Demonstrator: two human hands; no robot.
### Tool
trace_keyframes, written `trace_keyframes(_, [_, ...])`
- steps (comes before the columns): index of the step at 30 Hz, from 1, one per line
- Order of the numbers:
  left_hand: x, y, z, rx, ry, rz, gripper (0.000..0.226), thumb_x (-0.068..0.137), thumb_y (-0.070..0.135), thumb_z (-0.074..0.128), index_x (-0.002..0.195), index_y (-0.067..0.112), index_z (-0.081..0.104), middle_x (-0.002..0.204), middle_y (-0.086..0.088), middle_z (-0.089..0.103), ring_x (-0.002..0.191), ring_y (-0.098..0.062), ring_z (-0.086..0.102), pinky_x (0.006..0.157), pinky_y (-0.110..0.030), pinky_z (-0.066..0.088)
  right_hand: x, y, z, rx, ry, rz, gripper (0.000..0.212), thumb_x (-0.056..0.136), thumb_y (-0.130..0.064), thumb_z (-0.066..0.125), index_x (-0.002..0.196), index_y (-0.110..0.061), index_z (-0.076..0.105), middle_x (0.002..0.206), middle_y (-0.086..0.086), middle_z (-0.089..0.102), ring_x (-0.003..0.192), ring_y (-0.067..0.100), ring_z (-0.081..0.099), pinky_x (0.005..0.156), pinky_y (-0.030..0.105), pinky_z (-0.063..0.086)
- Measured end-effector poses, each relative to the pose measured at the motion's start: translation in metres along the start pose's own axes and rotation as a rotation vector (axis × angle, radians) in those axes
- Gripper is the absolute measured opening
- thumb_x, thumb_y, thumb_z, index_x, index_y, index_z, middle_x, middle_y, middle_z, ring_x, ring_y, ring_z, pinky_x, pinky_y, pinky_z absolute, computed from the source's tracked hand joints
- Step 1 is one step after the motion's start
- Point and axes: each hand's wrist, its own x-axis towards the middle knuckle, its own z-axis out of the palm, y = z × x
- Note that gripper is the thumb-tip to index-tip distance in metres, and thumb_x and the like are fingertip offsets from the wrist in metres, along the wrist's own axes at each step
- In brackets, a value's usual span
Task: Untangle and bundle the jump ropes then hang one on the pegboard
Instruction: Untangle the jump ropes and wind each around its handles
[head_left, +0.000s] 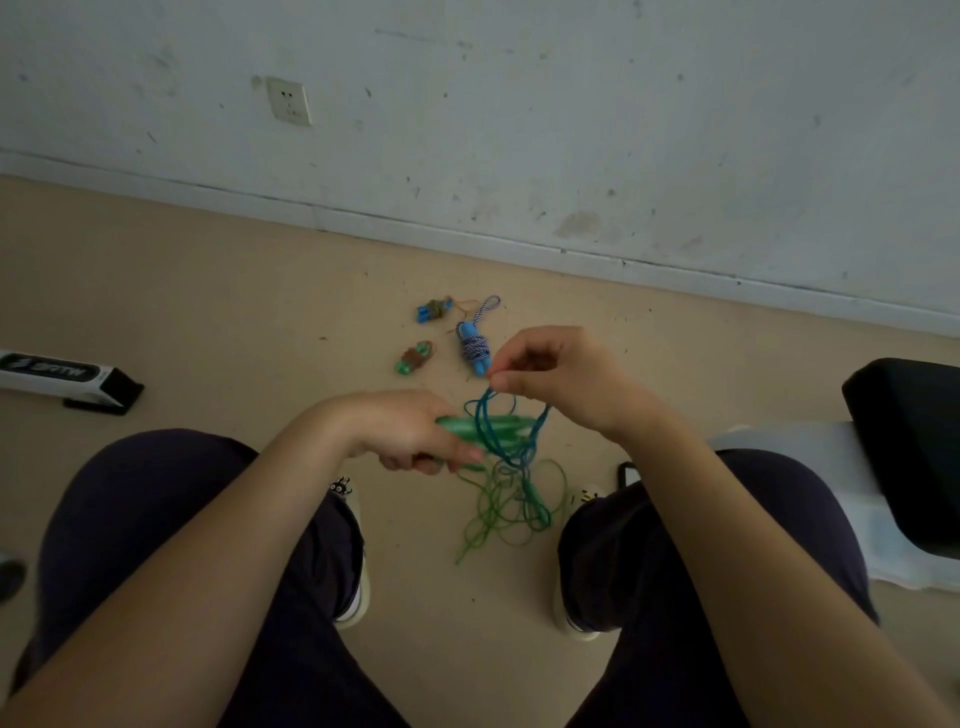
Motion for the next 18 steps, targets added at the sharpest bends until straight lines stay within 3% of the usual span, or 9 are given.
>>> trace_keyframes(2, [-0.002,0.005,0.004,-0.074,-0.135,0.047,0.026,0.091,0.041,0.069,0.080,0.018,0.064,0.056,0.004,0.051,0.041,-0.009,0.030,0.040,-0.019,0.025,0.000,-0.001,0.003,0.040,0.004,-0.014,0.015,0.079,-0.008,0.080,0.081,-0.020,0.071,0.076,-0.005,0.070,0.074,0.009,0.064,0.073,0.023,0.053])
trace_keyframes(5, [-0.004,0.009,0.006,-0.209,-0.202,0.149,0.027,0.084,0.047,0.071,0.076,0.022,0.065,0.056,0.003,0.050,0.039,-0.006,0.030,0.039,-0.017,0.026,0.000,-0.002,0.009,0.074,0.002,-0.007,0.019,0.078,-0.005,0.080,0.081,-0.013,0.064,0.075,0.000,0.066,0.071,0.010,0.061,0.068,0.023,0.050])
trace_keyframes(9, [-0.004,0.007,0.001,-0.337,-0.143,0.214,0.029,0.084,0.049,0.069,0.078,0.020,0.065,0.056,0.003,0.047,0.038,-0.005,0.029,0.037,-0.016,0.026,-0.002,-0.005,0.006,0.136,-0.002,0.027,0.013,0.083,-0.013,0.077,0.083,-0.010,0.065,0.075,0.004,0.064,0.066,0.011,0.057,0.062,0.022,0.046])
trace_keyframes(14, [-0.006,0.005,-0.003,-0.439,-0.100,0.264,0.027,0.087,0.046,0.067,0.078,0.021,0.067,0.058,0.002,0.046,0.036,-0.003,0.029,0.036,-0.014,0.025,-0.007,-0.008,-0.002,0.140,-0.060,0.019,0.013,0.084,-0.025,0.076,0.092,-0.016,0.070,0.085,0.001,0.068,0.076,0.016,0.060,0.072,0.037,0.048])
trace_keyframes(18, [-0.009,0.006,-0.002,-0.469,-0.099,0.272,0.033,0.087,0.053,0.069,0.077,0.022,0.069,0.058,0.002,0.046,0.036,-0.004,0.028,0.036,-0.015,0.025,-0.009,-0.010,-0.003,0.156,-0.119,0.051,0.032,0.073,-0.037,0.079,0.097,-0.017,0.070,0.080,0.000,0.067,0.071,0.017,0.059,0.070,0.041,0.046])
